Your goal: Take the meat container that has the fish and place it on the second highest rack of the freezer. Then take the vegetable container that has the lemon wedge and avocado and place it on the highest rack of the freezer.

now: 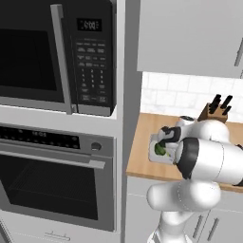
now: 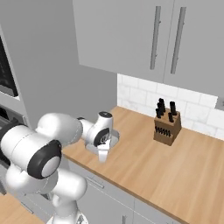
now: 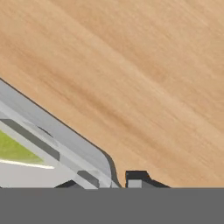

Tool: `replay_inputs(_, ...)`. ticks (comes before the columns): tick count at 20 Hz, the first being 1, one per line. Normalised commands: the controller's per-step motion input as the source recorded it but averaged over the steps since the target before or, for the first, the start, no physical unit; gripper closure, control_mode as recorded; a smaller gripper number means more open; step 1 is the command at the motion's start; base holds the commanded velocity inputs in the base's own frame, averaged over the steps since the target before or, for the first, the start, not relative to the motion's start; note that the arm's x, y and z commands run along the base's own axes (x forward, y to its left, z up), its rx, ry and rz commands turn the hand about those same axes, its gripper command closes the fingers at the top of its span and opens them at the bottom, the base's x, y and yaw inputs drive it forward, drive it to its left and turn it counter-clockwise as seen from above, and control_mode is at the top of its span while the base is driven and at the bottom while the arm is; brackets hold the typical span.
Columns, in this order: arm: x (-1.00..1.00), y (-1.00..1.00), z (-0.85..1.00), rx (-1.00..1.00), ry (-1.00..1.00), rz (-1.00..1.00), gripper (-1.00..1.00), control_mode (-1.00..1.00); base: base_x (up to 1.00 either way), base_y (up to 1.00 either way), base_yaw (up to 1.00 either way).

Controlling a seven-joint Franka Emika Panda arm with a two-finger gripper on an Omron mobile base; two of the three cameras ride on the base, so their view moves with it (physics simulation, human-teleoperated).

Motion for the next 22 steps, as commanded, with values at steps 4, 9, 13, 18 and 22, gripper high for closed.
replay_inputs(4, -0.01, 0.06, -0.05, 0.00, 0.11, 0.00, 1.00, -1.00, 0.00, 0.00, 0.00)
replay_inputs(9, -0.46, 0.02, 0.22, 0.00, -0.05, 0.03, 1.00, -1.00, 0.00, 0.00, 0.00)
replay_inputs(13, -1.00, 0.10, 0.25, 0.00, -0.19, 0.09, 1.00, -1.00, 0.00, 0.00, 0.00)
replay_inputs(18, -1.00, 0.03, 0.96, -0.02, -0.15, 0.04, 1.00, -1.00, 0.00, 0.00, 0.00)
replay_inputs(22, -1.00, 0.11, 0.97, -0.10, -0.06, 0.03, 1.00, -1.00, 0.00, 0.00, 0.00)
